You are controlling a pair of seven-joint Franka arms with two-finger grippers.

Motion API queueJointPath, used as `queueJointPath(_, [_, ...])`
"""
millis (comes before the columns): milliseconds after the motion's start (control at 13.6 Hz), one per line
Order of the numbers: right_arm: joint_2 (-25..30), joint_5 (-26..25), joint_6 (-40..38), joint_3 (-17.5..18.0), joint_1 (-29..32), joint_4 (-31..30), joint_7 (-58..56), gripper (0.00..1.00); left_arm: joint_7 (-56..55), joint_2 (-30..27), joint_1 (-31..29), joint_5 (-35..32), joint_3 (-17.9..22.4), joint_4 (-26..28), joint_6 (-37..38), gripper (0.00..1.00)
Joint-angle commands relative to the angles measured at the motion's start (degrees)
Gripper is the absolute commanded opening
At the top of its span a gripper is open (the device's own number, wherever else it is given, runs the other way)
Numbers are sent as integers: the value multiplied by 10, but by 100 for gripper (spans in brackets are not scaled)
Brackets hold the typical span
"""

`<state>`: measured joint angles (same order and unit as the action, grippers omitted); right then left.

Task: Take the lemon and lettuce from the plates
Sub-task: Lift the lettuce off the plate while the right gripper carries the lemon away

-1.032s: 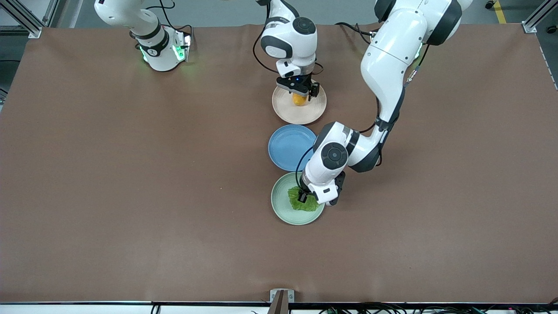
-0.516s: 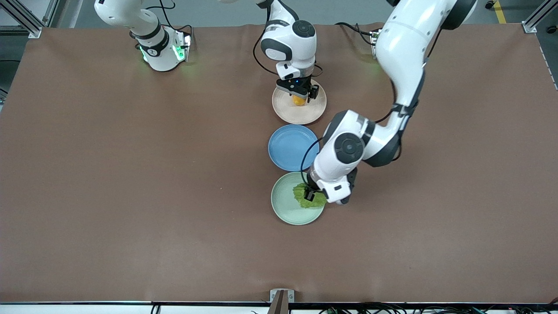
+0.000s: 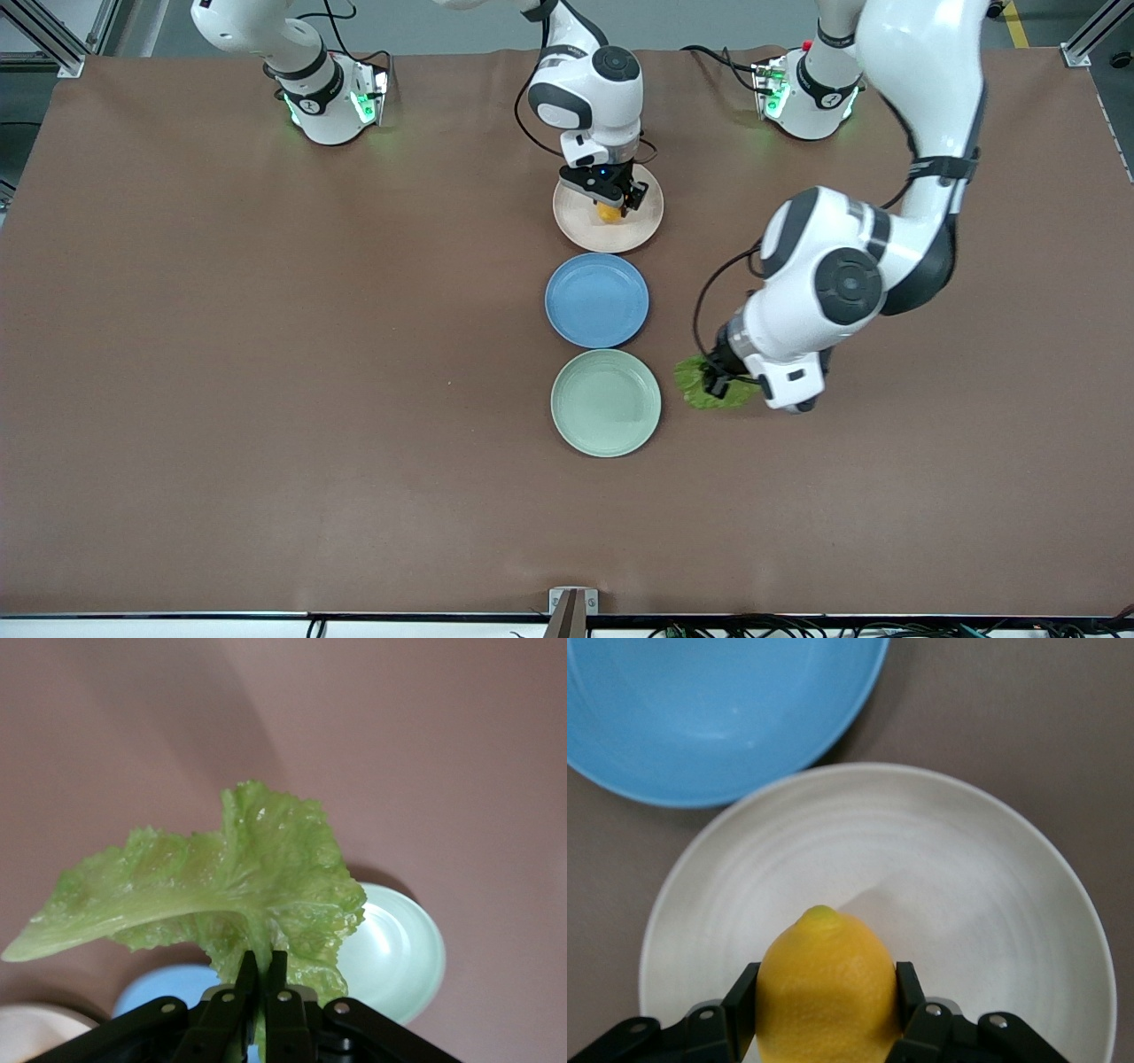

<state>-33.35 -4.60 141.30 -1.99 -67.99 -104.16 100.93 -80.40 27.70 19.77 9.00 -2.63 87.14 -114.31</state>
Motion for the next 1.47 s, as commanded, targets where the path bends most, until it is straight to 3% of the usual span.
queueJointPath(0, [54, -11, -85, 6, 44, -5, -66, 0, 82, -79, -34, -1, -4, 123, -8, 3])
queueJointPath(221, [140, -7, -121, 8, 138, -60, -204, 0, 153, -119, -59, -1, -3, 221, -70, 4])
queueJointPath(590, [243, 6, -79, 9, 313, -194, -448, 0, 223, -135, -86, -6, -2, 349, -216, 4])
queueJointPath(885, [266, 11, -78, 9, 436, -234, -617, 0, 287, -107, -112, -7, -2, 384, -283, 5])
queueJointPath(1180, [275, 63, -75, 8, 532, -270, -796, 0, 297, -65, -112, -7, -2, 385, -353, 5])
queueJointPath(1401, [271, 64, -26, 8, 587, -311, -922, 0, 309, -46, -111, -7, -1, 385, -386, 6])
